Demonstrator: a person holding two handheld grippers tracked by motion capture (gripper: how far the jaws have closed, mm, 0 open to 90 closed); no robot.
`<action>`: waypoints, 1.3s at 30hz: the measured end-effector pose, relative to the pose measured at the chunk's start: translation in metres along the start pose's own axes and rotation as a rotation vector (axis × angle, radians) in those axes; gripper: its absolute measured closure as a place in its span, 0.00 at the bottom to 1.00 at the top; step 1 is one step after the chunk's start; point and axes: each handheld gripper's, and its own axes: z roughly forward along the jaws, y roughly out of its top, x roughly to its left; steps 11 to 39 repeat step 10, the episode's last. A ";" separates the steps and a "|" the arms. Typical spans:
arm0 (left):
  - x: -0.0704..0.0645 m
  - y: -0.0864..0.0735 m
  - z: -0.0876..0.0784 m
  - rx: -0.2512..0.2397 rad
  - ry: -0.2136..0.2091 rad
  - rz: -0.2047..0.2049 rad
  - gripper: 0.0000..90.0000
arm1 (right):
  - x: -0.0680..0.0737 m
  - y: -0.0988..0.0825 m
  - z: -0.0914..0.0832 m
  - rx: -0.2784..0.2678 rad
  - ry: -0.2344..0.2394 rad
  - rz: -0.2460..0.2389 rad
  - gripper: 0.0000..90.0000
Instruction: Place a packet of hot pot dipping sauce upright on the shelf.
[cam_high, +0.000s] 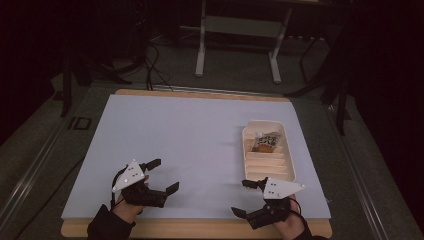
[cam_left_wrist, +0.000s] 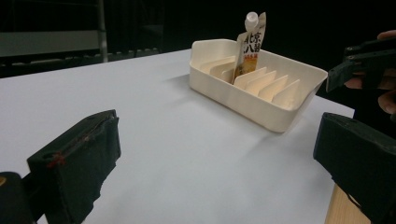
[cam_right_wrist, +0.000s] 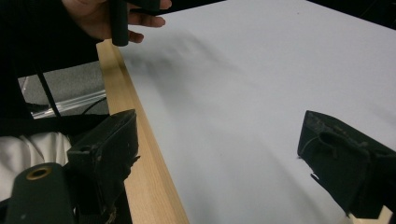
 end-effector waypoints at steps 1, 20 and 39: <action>0.000 0.000 0.000 -0.001 0.002 -0.001 0.01 | -0.001 0.000 0.001 0.003 0.003 -0.001 0.14; 0.001 -0.003 0.001 0.003 0.017 -0.002 0.01 | -0.002 0.000 0.000 -0.004 -0.001 -0.005 0.14; 0.001 -0.003 0.001 0.003 0.017 -0.002 0.01 | -0.002 0.000 0.000 -0.004 -0.001 -0.005 0.14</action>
